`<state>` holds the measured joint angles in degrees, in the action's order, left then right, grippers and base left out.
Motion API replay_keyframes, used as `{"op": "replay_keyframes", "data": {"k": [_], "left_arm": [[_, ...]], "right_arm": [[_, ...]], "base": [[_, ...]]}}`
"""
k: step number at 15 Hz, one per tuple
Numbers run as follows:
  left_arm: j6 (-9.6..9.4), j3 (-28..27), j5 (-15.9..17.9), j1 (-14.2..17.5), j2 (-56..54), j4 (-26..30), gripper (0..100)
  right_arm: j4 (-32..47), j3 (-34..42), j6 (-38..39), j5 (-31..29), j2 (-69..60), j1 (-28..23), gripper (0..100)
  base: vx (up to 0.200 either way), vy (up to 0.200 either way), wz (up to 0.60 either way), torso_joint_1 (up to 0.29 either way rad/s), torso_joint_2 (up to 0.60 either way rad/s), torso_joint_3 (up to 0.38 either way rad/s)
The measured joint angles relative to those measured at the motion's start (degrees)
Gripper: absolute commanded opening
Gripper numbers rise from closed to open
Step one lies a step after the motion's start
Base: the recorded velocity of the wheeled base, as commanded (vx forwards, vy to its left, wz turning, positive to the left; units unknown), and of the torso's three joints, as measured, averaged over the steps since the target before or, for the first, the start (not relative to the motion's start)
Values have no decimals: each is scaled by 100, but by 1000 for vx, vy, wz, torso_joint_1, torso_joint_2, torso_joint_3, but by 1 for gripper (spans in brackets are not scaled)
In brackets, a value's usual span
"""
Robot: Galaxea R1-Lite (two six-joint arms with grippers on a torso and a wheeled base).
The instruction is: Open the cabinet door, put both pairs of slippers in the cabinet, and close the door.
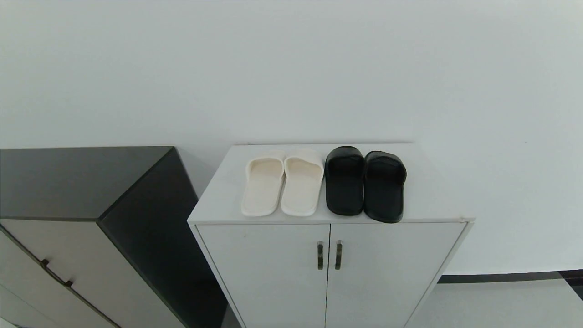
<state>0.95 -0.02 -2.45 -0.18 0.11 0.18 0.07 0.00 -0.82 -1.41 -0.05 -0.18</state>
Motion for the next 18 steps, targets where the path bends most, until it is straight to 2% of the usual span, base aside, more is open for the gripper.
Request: {"op": "replay_keyframes", "data": {"k": [7, 10, 12, 13, 15, 18], "left_arm": [[6, 2, 0, 0, 0, 0, 0], [5, 2, 2, 0, 0, 0, 0], [0, 2, 2, 0, 0, 0, 0], [2, 2, 2, 0, 0, 0, 0], [0, 2, 2, 2, 0, 0, 0], [0, 2, 2, 0, 0, 0, 0]], "right_arm": [[-7, 0, -2, -48, 0, 0, 100], [-43, -21, 256, -82, 5, 0, 100], [-45, -558, 705, -69, 101, 0, 100], [68, -1045, 856, 20, 244, 5, 100], [312, -1780, 970, 577, 847, 21, 100], [145, -1946, 962, 1340, 2141, 71, 100]], "base": [[0, 0, 0, 0, 0, 0], [0, 0, 0, 0, 0, 0], [0, 0, 0, 0, 0, 0], [0, 0, 0, 0, 0, 0], [0, 0, 0, 0, 0, 0], [0, 0, 0, 0, 0, 0]]}}
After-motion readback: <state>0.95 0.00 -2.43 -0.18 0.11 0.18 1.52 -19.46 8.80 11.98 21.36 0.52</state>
